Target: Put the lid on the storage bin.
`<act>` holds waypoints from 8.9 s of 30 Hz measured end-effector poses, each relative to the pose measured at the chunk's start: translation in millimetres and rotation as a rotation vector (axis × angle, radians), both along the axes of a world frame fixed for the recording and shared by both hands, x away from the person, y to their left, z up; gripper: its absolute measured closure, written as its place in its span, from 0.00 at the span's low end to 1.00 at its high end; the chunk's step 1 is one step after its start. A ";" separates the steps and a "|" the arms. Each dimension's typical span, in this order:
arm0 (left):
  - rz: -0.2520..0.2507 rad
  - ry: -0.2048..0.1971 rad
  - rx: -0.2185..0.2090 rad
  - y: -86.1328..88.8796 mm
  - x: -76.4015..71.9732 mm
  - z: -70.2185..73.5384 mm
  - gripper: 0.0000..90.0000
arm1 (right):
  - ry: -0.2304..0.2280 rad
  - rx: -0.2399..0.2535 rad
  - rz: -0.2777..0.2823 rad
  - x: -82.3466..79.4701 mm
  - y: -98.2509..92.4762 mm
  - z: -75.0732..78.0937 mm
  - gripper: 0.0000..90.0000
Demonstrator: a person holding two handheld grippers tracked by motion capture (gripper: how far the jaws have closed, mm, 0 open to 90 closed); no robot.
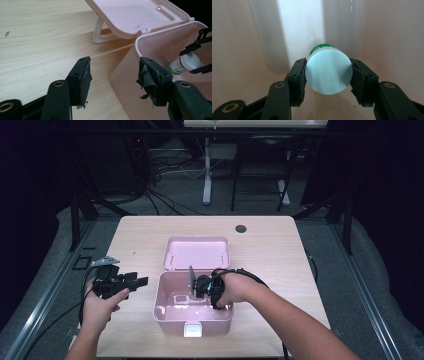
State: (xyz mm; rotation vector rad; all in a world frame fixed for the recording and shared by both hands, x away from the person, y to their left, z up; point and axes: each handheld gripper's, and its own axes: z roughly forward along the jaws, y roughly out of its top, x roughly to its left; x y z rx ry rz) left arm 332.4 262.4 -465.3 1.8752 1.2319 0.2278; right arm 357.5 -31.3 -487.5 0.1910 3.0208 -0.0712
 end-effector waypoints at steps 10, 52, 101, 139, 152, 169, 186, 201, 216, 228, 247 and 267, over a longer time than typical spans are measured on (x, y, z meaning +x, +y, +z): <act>-0.001 0.000 0.001 -0.2 0.1 -0.1 0.48 | -0.005 -0.013 0.021 0.8 0.8 -3.8 0.56; 0.003 0.000 -0.002 1.3 0.3 -0.2 0.48 | -0.014 -0.065 0.064 3.9 6.0 -20.8 0.55; -0.011 0.003 0.010 -5.4 0.7 -0.8 0.48 | -0.079 0.070 0.009 -3.2 0.5 25.1 0.47; -0.105 -0.061 0.040 -24.4 -5.4 1.0 0.47 | -0.134 0.303 -0.273 23.8 -45.0 66.1 0.35; -0.122 -0.070 0.055 -27.3 -7.5 2.6 0.47 | -0.175 0.406 -0.444 42.1 -66.5 70.6 0.48; -0.139 -0.057 0.104 -30.3 -15.0 2.8 0.59 | -0.230 0.559 -0.675 66.0 -84.9 71.4 0.60; -0.168 -0.066 0.107 -33.9 -22.9 2.8 0.74 | -0.274 0.610 -0.821 78.0 -86.7 64.0 0.71; -0.201 -0.062 0.098 -39.8 -25.3 3.4 0.83 | -0.253 0.653 -0.939 92.1 -85.6 51.9 0.76; -0.222 -0.061 0.094 -41.9 -24.7 0.3 0.89 | -0.205 0.677 -1.073 112.3 -86.7 32.1 0.83; -0.220 -0.052 0.077 -40.8 -24.6 -0.5 0.89 | -0.181 0.670 -1.133 122.8 -82.7 21.8 0.85; -0.217 -0.052 0.075 -41.1 -25.0 -0.8 0.89 | -0.211 0.653 -1.163 126.5 -77.2 18.8 0.91; -0.213 -0.046 0.070 -40.9 -24.6 -1.1 0.89 | -0.245 0.715 -1.155 119.1 -80.3 33.2 0.93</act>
